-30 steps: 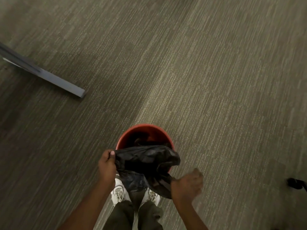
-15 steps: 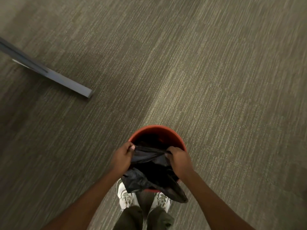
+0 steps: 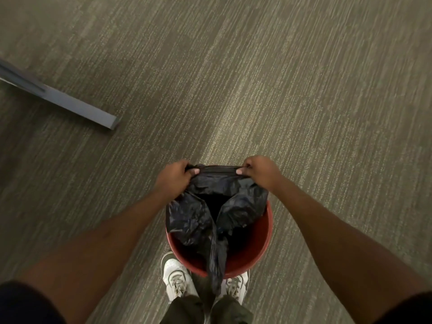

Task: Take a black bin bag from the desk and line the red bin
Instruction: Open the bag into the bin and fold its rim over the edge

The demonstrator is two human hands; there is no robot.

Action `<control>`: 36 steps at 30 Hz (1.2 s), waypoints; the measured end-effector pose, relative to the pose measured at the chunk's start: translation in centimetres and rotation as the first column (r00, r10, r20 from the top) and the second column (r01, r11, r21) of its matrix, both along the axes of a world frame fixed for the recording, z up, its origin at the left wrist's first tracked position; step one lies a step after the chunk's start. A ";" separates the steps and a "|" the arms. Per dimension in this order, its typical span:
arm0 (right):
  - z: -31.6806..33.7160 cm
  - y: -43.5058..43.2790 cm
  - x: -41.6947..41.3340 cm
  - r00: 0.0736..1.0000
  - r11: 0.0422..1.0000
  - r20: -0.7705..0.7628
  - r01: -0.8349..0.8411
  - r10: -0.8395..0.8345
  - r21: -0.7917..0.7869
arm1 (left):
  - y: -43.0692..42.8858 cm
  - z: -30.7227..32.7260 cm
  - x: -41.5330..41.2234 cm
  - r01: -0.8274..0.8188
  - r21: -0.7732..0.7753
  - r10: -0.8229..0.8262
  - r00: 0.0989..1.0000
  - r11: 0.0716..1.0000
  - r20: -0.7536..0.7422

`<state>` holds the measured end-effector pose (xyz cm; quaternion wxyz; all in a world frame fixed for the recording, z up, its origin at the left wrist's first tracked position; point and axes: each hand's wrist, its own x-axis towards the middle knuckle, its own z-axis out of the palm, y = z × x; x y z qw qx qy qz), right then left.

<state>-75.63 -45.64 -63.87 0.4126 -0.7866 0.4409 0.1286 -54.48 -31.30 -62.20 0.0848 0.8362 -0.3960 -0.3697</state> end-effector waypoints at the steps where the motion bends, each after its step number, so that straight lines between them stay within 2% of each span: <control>1: -0.7 -0.4 0.0 0.999 0.999 -0.028 0.026 -0.027 -0.028 | -0.5 -0.6 0.0 0.007 0.015 -0.007 1.000 1.000 0.021; 6: -4.0 -0.9 -0.4 0.974 0.974 -0.017 0.224 -0.225 -0.040 | -2.7 -3.2 -0.3 -0.035 0.065 0.028 0.994 0.997 0.110; 10: -4.6 -0.5 0.0 0.960 0.955 -0.028 0.274 -0.279 -0.115 | -3.6 -3.8 -0.4 -0.059 0.104 0.043 0.988 0.993 0.152; 15: -7.2 -0.2 -1.1 0.958 0.971 -0.167 0.220 -0.233 -0.093 | -3.7 -5.9 0.4 -0.065 0.218 0.042 0.993 0.974 0.107; 18: -7.7 -0.1 -2.0 0.966 0.985 -0.205 0.167 -0.156 0.042 | -2.9 -7.0 1.3 -0.026 0.347 0.001 0.997 0.937 0.071; 21: -8.1 0.3 -3.7 0.944 0.990 -0.327 0.083 -0.042 0.113 | -1.9 -7.9 2.4 0.063 0.467 -0.098 0.994 0.882 0.052; 24: -8.2 1.4 -5.4 0.893 0.988 -0.446 0.112 -0.052 0.109 | -1.0 -7.8 2.9 0.017 0.511 -0.007 1.000 0.860 -0.021; 26: -7.5 2.1 -5.6 0.890 0.967 -0.390 0.256 -0.236 -0.002 | -0.7 -7.1 2.7 -0.097 0.489 0.159 0.983 0.867 -0.087; 28: -5.9 2.9 -5.1 0.827 0.837 -0.144 0.521 -0.544 -0.168 | -0.6 -6.3 2.4 -0.237 0.420 0.296 0.952 0.876 -0.080; 29: -4.7 3.6 -4.7 0.789 0.766 0.001 0.597 -0.615 -0.236 | -0.4 -5.8 2.2 -0.289 0.356 0.314 0.949 0.889 -0.012; 30: -3.3 4.3 -4.1 0.815 0.764 0.105 0.572 -0.570 -0.297 | -0.1 -5.2 2.0 -0.323 0.267 0.308 0.946 0.908 0.099; 32: -1.1 6.0 -2.8 0.953 0.867 0.177 0.297 -0.245 -0.401 | 0.5 -3.4 0.8 -0.275 0.054 0.238 0.903 0.960 0.359; 34: 0.0 7.8 -1.6 0.990 0.907 0.115 -0.021 0.077 -0.421 | 1.5 -1.9 -0.8 -0.075 -0.099 0.116 0.843 0.992 0.525; 36: -0.1 8.9 -1.1 0.959 0.869 -0.031 -0.268 0.281 -0.417 | 2.3 -0.8 -2.5 0.165 -0.159 -0.058 0.847 0.973 0.528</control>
